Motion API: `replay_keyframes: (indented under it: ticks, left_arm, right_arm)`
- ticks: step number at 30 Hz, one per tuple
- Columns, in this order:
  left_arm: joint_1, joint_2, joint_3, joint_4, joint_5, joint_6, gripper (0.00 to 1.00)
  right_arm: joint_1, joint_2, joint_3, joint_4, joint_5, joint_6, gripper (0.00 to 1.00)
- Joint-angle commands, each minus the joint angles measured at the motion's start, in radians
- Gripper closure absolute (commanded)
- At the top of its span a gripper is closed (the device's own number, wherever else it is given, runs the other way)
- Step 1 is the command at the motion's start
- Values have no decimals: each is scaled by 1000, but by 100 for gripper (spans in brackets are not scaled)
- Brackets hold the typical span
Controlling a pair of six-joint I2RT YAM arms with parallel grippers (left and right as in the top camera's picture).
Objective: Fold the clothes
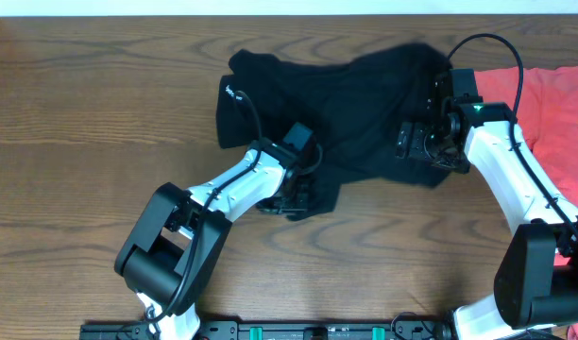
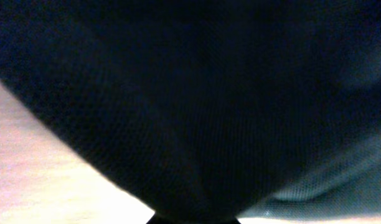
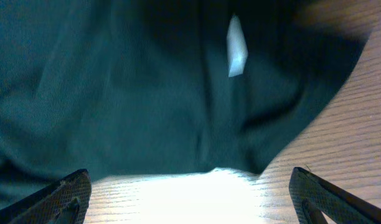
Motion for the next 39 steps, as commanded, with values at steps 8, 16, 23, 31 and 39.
replay_keyframes:
  ticks: [8,16,23,31,39]
  left_arm:
    - [40,-10,-38,-91,-268,20,94]
    - [40,-10,-38,-56,-268,36,94]
    - [40,-10,-38,-47,-266,36,94]
    - [40,-10,-38,-49,-253,36,94]
    - [40,-10,-38,-57,-249,36,94]
  right_arm:
    - [10,-8,-8,-121,51,-2,15]
    - [76,-7,-131,-106,-18,5,24]
    - [170,-7,-215,-76,-24,41,26]
    - [220,-7,-284,-34,-43,78,38]
    - [220,-7,-333,26,-54,86,92]
